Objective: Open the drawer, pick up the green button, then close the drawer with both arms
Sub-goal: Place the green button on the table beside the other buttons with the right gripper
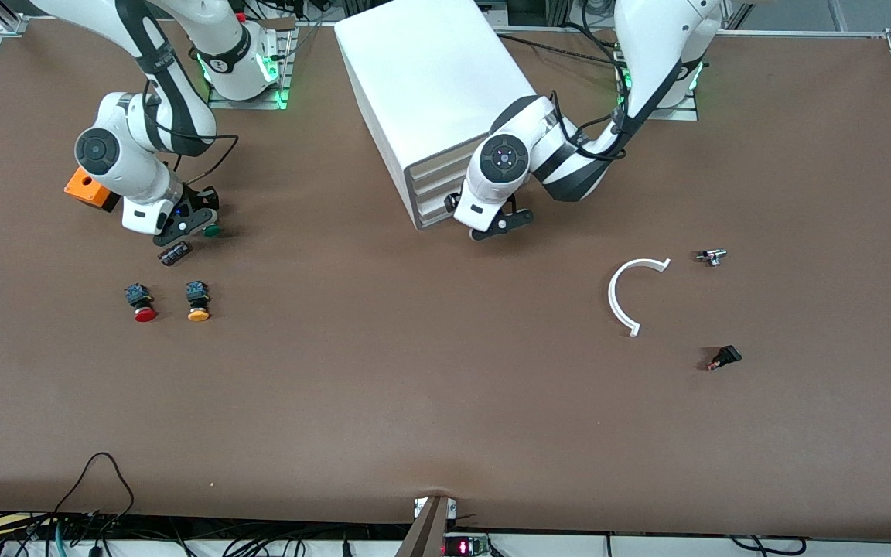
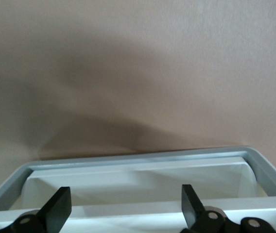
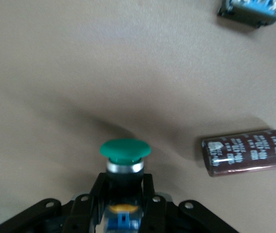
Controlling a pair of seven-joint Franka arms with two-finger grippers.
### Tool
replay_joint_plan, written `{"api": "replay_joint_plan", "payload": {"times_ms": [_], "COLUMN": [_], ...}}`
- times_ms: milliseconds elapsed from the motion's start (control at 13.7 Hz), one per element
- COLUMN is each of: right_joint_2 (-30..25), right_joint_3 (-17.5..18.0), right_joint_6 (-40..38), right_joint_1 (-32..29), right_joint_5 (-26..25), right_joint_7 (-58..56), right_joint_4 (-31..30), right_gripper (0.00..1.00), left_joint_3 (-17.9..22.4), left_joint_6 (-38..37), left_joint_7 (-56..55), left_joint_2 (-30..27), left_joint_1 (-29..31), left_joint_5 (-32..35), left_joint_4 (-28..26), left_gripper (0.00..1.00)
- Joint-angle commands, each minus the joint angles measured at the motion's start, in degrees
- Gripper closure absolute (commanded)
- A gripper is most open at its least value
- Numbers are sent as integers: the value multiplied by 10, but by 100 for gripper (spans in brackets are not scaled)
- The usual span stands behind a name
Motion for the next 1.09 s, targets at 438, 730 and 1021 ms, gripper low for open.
{"api": "replay_joint_plan", "payload": {"times_ms": [438,730,1021], "right_joint_2": [-52,-54,-57], "right_joint_3": [0,4,5], "right_joint_6": [-7,-166,-362], "right_joint_1": [-9,11,17], "right_joint_5": [10,9,5], "right_joint_7": [-8,51,64], "right_joint_4": [37,170,326], "right_gripper": [1,1,1], "left_joint_3": [-16,-10,-5], "left_joint_6": [-11,-50,-112], "left_joint_7": [9,11,27], "left_joint_2": [5,4,13], "left_joint_1": [5,51,81], "left_joint_5": [-41,9,97], "left_joint_4": [0,60,142], "left_gripper": [0,0,0]}}
